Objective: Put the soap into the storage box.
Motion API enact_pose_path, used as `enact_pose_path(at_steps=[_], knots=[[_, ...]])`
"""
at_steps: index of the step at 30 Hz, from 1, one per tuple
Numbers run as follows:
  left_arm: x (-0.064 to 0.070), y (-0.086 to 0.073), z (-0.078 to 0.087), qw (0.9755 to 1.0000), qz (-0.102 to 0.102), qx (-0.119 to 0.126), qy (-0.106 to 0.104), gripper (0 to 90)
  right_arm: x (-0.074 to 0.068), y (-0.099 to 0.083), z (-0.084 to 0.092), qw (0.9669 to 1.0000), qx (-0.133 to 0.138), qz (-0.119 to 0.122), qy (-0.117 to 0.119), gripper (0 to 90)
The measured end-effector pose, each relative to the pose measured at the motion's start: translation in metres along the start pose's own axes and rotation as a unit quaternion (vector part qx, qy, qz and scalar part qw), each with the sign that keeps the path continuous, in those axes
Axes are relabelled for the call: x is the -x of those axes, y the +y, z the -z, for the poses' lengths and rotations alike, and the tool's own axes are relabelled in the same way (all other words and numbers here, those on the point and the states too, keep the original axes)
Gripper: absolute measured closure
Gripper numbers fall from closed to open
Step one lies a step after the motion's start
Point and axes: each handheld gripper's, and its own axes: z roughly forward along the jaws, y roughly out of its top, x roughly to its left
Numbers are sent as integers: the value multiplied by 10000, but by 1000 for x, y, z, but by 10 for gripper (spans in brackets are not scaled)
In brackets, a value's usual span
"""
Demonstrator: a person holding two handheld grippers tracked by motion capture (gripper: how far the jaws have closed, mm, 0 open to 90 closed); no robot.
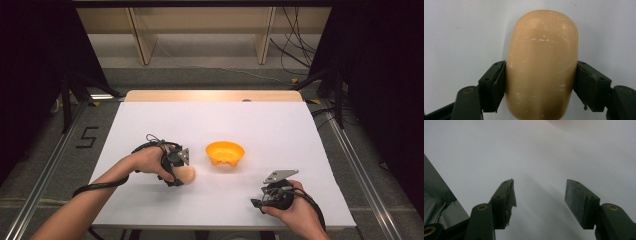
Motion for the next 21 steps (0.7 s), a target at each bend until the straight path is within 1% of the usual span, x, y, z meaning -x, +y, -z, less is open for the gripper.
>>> enact_pose_path(at_steps=[2, 4, 6, 8, 9, 10, 11, 12, 13, 14, 16, 17, 18, 19, 20, 21], knots=[[0, 0, 0, 10000, 18, 8, -16, 312, 0, 0, 0, 10000, -4, -5, -1, 416], [0, -2, 0, 9999, 117, 87, -13, 316, 0, 0, 0, 10000, 9, -8, -1, 416], [1, -3, 0, 9999, 109, 114, -5, 319, 0, 0, 0, 10000, 8, -10, -2, 416], [1, -7, 0, 9995, 176, 276, 11, 320, 0, 0, 0, 10000, 9, -19, 1, 416], [1, -7, 0, 9995, 176, 276, 11, 321, 0, 0, 0, 10000, 9, -19, 1, 416], [3, -9, -1, 9983, 349, 461, -5, 321, 0, 0, 1, 10000, -15, -87, 25, 416], [4, -11, -1, 9976, 412, 564, -2, 322, 0, 0, 0, 9999, 49, -110, 19, 416], [4, -11, -1, 9976, 412, 564, -2, 322, 0, 0, 0, 9999, 49, -110, 19, 416], [2, -13, 0, 9982, 297, 518, 31, 322, 0, 0, 0, 9999, 73, -130, 0, 416], [4, -14, -1, 9968, 457, 660, 36, 322, 0, 0, 1, 10000, 27, -51, -7, 416], [4, -15, -1, 9965, 443, 701, 58, 322, 0, 0, 2, 10000, 22, -80, -10, 417], [4, -17, -1, 9963, 448, 736, 80, 322, 0, 0, 2, 9999, 123, -99, -18, 418], [4, -17, -1, 9963, 448, 736, 80, 323, 0, 0, 2, 9999, 123, -99, -18, 418], [4, -18, -1, 9953, 492, 832, 61, 323, 0, 0, 3, 9997, 144, -159, -68, 418], [4, -18, -1, 9953, 492, 832, 61, 323, 0, 0, 3, 9997, 144, -159, -68, 418], [5, -21, -1, 9940, 519, 956, 105, 323, -1, 0, 3, 9995, 166, -252, -10, 418]])
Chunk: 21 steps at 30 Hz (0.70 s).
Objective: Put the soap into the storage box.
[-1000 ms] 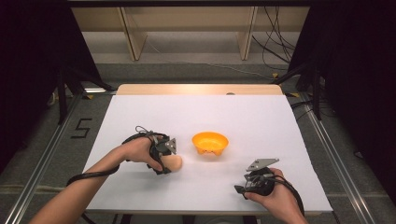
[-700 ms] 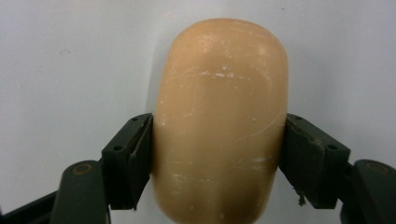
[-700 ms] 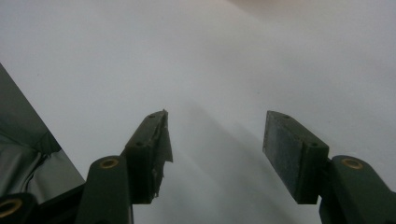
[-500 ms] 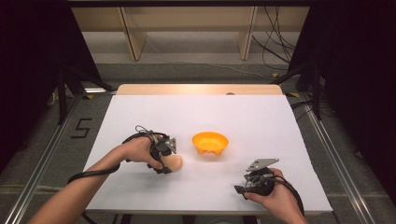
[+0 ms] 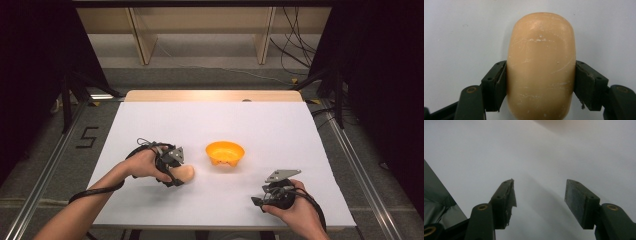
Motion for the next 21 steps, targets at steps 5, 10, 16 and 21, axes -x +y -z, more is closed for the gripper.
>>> enact_pose_path(at_steps=[5, 10, 16, 21], knots=[[1, -2, 2, 9997, 89, 245, 35, 324, 0, 0, 0, 10000, 19, -11, -5, 418], [3, -3, 5, 9982, 218, 543, 100, 324, 0, 0, 0, 10000, -8, -48, -15, 417], [1, -5, 11, 9970, 219, 716, 189, 324, 1, 0, 3, 10000, -37, -10, -53, 417], [1, -6, 15, 9933, 321, 1103, 154, 324, 0, -1, 3, 9998, 106, -133, -75, 417]])
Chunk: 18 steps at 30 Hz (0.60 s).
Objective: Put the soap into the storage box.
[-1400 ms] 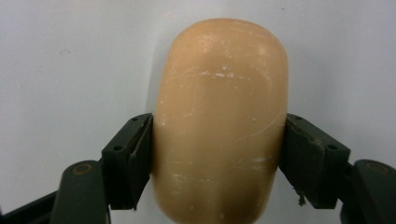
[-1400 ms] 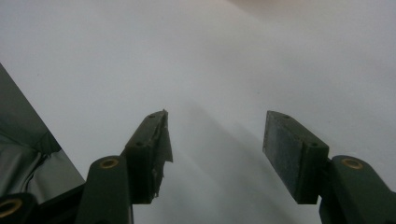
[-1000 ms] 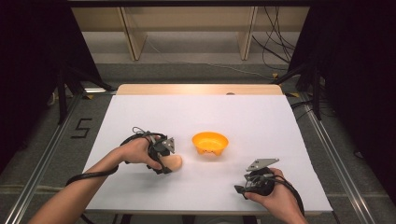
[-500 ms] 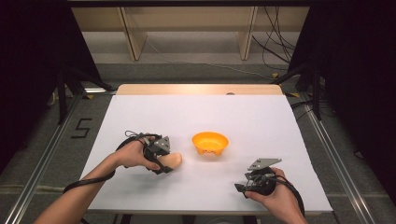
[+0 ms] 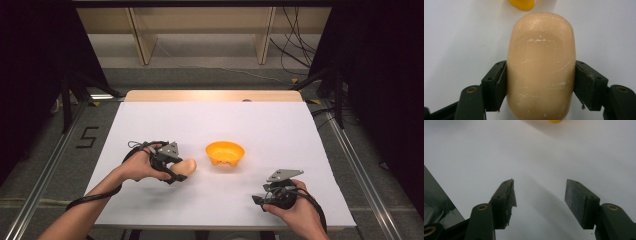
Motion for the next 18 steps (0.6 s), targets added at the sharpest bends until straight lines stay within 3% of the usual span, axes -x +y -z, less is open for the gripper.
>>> enact_pose_path(at_steps=[2, 6, 8, 10, 11, 12, 13, 15, 17, 18], knots=[[0, 0, 1, 10000, 0, 68, -27, 324, 1, 0, 2, 10000, -22, 61, -33, 418], [2, 3, 4, 9995, 63, 305, 86, 324, -1, 1, 3, 10000, 57, -71, -39, 418], [2, 6, 7, 9989, 82, 448, 115, 324, 2, 0, 1, 9991, 400, 105, -55, 418], [2, 9, 8, 9984, -10, 555, 142, 324, 3, 0, 4, 9995, 254, 172, -100, 418], [3, 10, 9, 9980, 15, 600, 179, 324, 3, -1, -1, 9983, 530, 188, -127, 417], [3, 10, 9, 9980, 15, 600, 179, 324, 3, -1, -1, 9983, 530, 188, -127, 417], [4, 13, 10, 9978, 14, 639, 175, 324, 2, 0, 3, 9995, 293, 115, -76, 418], [4, 15, 10, 9971, -23, 745, 135, 324, 3, 0, 2, 9993, 318, 187, -97, 417], [6, 16, 10, 9969, 27, 763, 197, 324, 1, 0, 3, 9995, 303, 83, -93, 417], [6, 17, 10, 9965, 25, 814, 197, 324, 3, -1, 2, 9992, 350, 178, -105, 418]])
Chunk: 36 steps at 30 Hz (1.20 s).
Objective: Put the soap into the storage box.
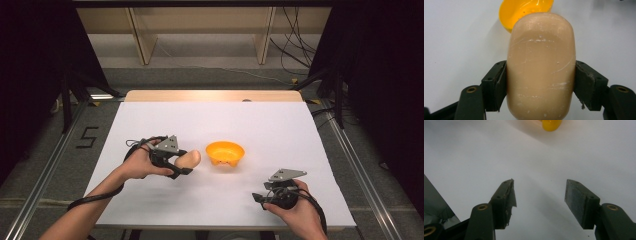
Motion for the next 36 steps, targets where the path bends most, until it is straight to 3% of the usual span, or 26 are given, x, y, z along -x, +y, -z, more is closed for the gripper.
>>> enact_pose_path(at_steps=[7, 10, 11, 12, 19, 24, 27, 28, 29, 31, 36], knots=[[-1, 2, 2, 9999, 18, 105, 70, 324, -2, 0, 3, 9998, -99, -144, 29, 418], [-2, 3, 2, 9999, 61, 137, 69, 324, -2, 0, 3, 9998, -96, -145, 25, 418], [-2, 3, 2, 9999, 62, 137, 75, 324, -1, 0, 2, 10000, -64, -45, 4, 417], [-4, 3, 2, 9999, -66, 131, 75, 324, -1, 0, 2, 10000, -64, -42, -1, 418], [-3, 7, 1, 9993, 41, 309, 182, 324, -3, -1, 2, 9999, 43, -162, -2, 418], [-4, 10, 1, 9993, 55, 335, 169, 324, -1, -1, 3, 10000, -23, -60, 3, 418], [-5, 12, 0, 9992, -40, 347, 175, 324, -1, -2, 2, 10000, 21, -42, 12, 417], [-6, 13, 0, 9993, -76, 315, 169, 324, -4, -2, 3, 9998, -18, -173, 49, 418], [-5, 13, -1, 9992, 16, 359, 193, 324, -4, -2, 3, 9998, -19, -205, 43, 417], [-5, 14, -2, 9992, 14, 373, 173, 324, -2, -2, 2, 10000, 28, -73, 12, 417], [-6, 18, -2, 9991, 11, 394, 150, 324, -4, -2, 3, 9998, 10, -173, 36, 417]])
